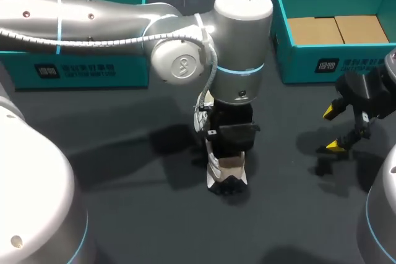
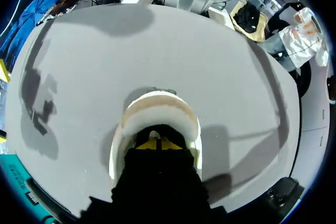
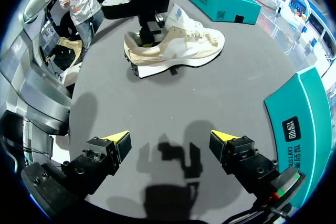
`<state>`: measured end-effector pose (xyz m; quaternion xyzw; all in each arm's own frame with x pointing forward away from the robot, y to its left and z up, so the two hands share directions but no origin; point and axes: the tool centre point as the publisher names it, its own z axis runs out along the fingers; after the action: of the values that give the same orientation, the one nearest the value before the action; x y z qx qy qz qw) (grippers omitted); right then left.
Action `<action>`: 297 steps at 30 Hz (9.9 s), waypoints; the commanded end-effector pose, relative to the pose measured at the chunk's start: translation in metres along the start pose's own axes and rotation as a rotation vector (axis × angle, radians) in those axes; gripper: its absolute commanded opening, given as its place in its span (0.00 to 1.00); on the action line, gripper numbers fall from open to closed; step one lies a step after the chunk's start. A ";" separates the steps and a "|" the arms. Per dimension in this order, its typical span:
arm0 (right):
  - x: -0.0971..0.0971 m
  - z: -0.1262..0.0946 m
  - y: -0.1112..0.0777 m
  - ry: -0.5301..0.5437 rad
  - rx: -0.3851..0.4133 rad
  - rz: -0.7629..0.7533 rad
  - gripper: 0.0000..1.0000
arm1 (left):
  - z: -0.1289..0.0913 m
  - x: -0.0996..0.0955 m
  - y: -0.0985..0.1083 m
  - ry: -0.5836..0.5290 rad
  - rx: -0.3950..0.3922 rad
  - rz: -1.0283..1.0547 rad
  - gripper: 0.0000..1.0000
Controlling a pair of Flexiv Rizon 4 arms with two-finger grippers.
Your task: Take the shoe out of the shoebox, open the shoe tongue, remove and reinsert the insole, then place the shoe into the shoebox
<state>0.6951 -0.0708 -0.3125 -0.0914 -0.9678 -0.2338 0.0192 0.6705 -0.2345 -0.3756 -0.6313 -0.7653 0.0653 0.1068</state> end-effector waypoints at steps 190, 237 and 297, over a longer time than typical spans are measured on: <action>0.002 0.000 0.000 -0.003 0.001 0.000 1.00 | -0.119 0.001 0.099 -0.141 -0.023 -0.012 0.33; 0.002 0.000 0.000 -0.003 0.001 0.000 1.00 | -0.064 0.010 0.031 -0.196 0.019 0.071 0.31; 0.002 0.000 0.000 -0.003 0.001 0.000 1.00 | -0.095 0.012 -0.050 -0.568 0.024 -1.503 1.00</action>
<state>0.6951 -0.0708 -0.3125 -0.0914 -0.9678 -0.2338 0.0192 0.6441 -0.2290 -0.2648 -0.0390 -0.9844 0.1712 -0.0153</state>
